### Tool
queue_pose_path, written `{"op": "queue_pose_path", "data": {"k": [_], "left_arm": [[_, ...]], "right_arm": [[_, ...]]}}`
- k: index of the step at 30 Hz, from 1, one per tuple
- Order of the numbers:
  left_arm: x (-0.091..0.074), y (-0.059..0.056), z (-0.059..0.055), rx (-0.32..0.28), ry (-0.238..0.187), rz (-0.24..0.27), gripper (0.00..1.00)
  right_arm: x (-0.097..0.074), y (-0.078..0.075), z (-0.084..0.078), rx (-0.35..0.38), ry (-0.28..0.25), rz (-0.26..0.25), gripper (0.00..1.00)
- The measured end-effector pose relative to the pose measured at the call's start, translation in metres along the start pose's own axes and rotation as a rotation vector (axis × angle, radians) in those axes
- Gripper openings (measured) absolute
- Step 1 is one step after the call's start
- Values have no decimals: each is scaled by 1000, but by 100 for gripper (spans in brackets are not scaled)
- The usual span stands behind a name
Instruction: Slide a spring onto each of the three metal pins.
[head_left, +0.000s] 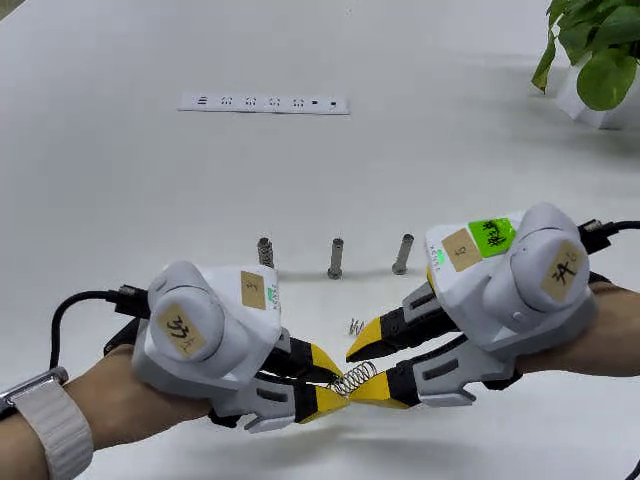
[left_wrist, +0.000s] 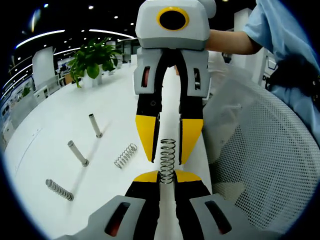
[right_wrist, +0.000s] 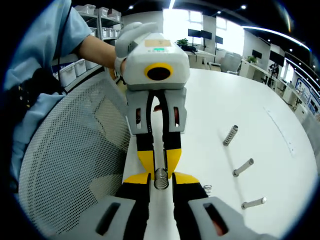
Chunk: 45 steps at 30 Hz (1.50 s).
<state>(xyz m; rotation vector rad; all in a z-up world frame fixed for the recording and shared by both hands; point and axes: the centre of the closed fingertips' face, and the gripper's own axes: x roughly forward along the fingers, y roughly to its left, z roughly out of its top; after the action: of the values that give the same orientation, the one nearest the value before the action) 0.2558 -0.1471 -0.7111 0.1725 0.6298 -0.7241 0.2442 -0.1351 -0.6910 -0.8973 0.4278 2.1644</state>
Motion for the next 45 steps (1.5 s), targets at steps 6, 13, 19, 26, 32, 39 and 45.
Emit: {"op": "queue_pose_path", "data": {"k": [6,13,19,26,32,39,45], "left_arm": [[3,1,2,3,-11,-2,9],[5,-1,5,10,-16,-8,9],[7,-4,5,15,-10,-29,9],[10,-9,7,25,-5,-35,10],[8,-8,8,7,-16,-28,10],[4,-3,9,-18,-46,22,11],[-9,8,-1,-88,-76,94,24]], "right_arm": [[0,1,-1,-8,15,15,16],[0,4,-5,9,25,26,14],[0,7,-6,16,41,46,13],[0,9,-8,45,52,61,12],[0,7,-8,50,55,62,12],[1,2,-7,39,54,51,12],[1,-1,-9,38,57,38,12]]}}
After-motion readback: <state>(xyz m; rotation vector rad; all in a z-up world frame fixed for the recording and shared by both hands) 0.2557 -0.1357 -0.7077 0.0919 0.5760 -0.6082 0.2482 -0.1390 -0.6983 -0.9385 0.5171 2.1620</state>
